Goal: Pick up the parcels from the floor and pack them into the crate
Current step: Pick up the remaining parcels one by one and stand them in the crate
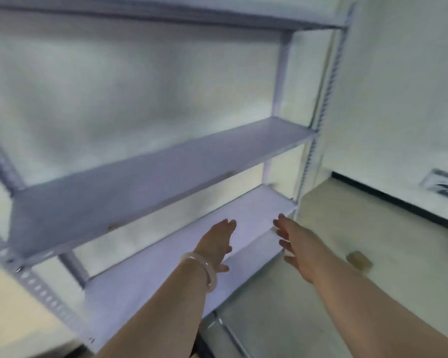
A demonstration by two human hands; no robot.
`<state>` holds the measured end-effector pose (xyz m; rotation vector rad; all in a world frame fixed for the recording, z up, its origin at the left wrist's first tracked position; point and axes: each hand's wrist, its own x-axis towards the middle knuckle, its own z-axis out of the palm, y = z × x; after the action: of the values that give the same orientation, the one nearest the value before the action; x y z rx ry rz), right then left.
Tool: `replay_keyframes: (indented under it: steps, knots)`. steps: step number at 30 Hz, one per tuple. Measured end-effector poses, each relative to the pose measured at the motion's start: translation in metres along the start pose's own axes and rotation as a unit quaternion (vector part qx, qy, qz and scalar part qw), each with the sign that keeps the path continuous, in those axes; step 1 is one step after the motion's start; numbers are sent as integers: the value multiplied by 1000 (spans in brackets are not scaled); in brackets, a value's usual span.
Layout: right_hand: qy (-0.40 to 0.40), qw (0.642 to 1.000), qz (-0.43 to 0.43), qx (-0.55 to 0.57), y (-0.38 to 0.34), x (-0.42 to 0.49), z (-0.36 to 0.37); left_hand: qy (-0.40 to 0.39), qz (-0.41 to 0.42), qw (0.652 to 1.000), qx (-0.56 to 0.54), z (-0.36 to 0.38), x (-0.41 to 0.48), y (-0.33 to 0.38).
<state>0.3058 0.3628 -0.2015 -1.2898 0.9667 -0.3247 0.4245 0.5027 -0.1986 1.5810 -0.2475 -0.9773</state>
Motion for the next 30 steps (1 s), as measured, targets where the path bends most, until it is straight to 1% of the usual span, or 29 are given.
replay_keyframes:
  steps: [4,8,11,15,18,21,25,30]
  knots:
    - [67,995,-45,55,-37,-8,-115,-40,52,997,36,95,5,47]
    - [142,983,-64,99,-43,-6,-238,-56,94,994,6,200,22,65]
    - [186,974,-66,110,-42,1,-322,-65,84,994,12,277,38,68]
    - [202,972,-56,104,-43,17,-408,-81,62,994,26,368,59,63]
    - [200,973,-52,100,-46,37,-446,-94,42,994,32,422,75,58]
    - [191,975,-34,104,-47,62,-469,-83,25,995,58,460,98,57]
    - [186,975,-12,120,-42,104,-496,-97,29,992,81,500,143,58]
    - [186,973,17,134,-45,181,-515,-107,15,990,87,534,226,67]
